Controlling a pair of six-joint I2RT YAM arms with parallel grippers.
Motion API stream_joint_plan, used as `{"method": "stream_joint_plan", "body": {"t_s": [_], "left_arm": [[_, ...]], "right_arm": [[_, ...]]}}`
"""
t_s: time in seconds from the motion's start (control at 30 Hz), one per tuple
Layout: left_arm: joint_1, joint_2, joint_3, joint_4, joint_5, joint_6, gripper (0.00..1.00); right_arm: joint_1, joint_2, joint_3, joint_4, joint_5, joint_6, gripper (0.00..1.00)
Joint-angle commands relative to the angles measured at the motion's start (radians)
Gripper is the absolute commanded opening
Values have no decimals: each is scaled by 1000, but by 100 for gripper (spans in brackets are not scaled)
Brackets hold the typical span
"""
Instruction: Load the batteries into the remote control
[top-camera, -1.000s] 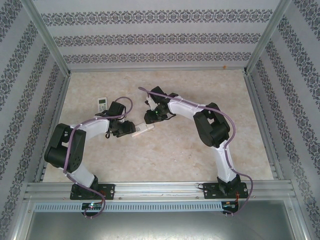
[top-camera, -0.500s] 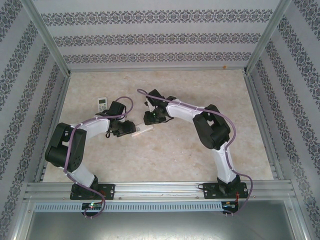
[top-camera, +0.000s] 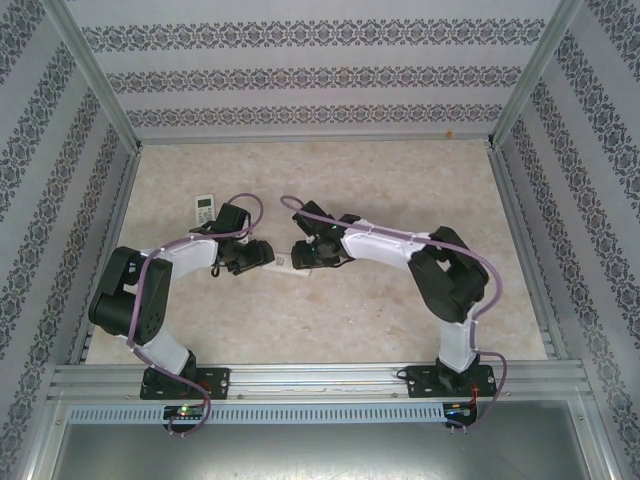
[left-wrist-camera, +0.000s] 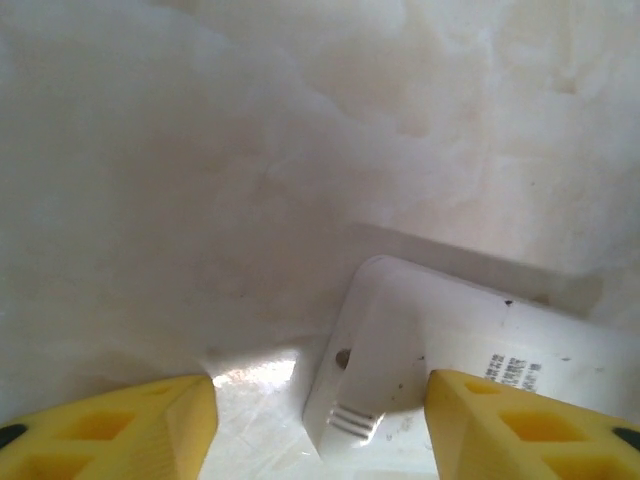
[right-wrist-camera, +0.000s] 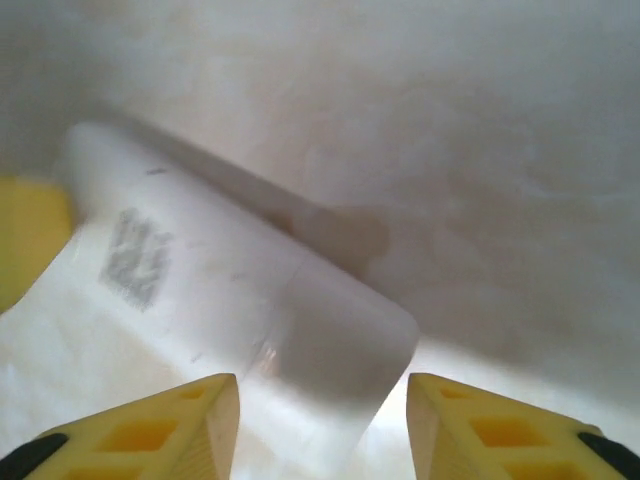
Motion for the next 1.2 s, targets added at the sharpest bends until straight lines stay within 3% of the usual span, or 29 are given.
{"method": "stream_joint_plan", "body": {"t_s": [0.0,0.07,0.17,0.37,0.47,0.6,0.77,0.83,0.9,1.0,1.17], "left_arm": [[-10,2,-46,136,-42,-12,66],[-6,-47,-61,134,-60,-20,72],[5,-133,-94,126,-92,-37,80],[54,-270,-167,126,-70,-103,88],[86,-293,-201,175,16,-153,89],[104,-286,-235,269,135,-225,89],[126,-260,-263,360,211,-305,89],[137,-245,-265,369,232,-328,90],[148,-232,-276,421,275,-366,89],[150,-207,-280,519,347,-415,78],[150,-171,-284,600,404,-457,57]], "right_arm": [[-11,-82,-8,40,182,-325,64],[-16,-57,27,26,150,-545,75],[-22,20,93,-28,91,-753,81],[-14,149,199,-123,-105,-852,87],[-4,187,205,-115,-141,-845,87],[18,253,228,-110,-68,-838,84],[33,287,260,-108,-53,-822,62],[33,263,261,-107,-81,-805,52],[29,205,244,-77,-163,-747,49],[23,146,204,13,-364,-606,49],[33,145,213,75,-495,-424,50]]}}
